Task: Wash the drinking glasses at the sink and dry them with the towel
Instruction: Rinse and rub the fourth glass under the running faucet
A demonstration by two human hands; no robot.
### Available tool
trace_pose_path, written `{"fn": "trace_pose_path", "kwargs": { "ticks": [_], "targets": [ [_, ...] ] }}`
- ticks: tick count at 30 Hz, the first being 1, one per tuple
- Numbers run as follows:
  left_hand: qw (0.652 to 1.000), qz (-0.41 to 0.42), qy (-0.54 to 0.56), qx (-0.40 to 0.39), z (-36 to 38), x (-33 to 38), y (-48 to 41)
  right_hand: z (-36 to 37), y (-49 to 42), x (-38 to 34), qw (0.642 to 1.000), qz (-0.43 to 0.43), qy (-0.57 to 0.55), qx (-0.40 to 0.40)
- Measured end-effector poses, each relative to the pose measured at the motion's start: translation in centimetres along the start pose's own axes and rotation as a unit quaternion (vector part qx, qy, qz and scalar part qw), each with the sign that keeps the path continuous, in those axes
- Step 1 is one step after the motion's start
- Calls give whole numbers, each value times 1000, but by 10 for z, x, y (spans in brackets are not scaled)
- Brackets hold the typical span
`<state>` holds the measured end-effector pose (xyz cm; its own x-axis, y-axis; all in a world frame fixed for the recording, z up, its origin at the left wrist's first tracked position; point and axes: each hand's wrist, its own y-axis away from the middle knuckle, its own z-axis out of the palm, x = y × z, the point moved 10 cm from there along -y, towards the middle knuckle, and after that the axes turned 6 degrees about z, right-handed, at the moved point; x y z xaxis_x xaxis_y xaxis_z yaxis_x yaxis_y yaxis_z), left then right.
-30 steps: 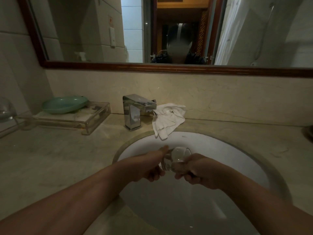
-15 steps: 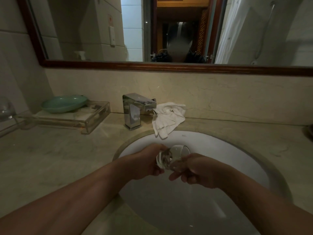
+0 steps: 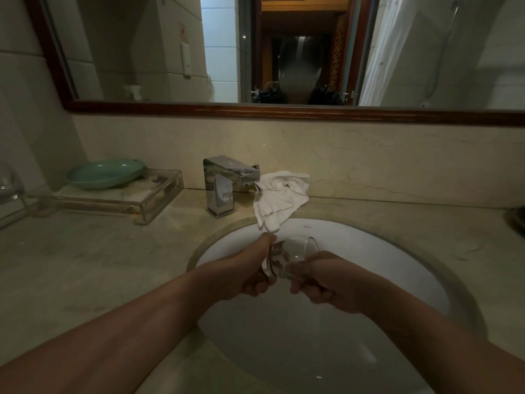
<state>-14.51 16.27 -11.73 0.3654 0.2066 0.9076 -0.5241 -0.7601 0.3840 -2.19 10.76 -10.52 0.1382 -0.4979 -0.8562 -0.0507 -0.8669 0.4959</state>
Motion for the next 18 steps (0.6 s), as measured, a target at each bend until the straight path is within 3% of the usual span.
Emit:
{"fn": "trace_pose_path", "kwargs": {
  "ticks": [7,13,18],
  "targets": [
    [999,-6,-16,39,-8,-1,-1,-3,0,1,1000,-13,20,-18],
    [998,-12,-53,-9,6,-5,2,-14,-5,9,998,19,18,59],
    [999,10,26,-25,8,1,1,-1,-7,12,998,39,-55,-18]
  ]
}}
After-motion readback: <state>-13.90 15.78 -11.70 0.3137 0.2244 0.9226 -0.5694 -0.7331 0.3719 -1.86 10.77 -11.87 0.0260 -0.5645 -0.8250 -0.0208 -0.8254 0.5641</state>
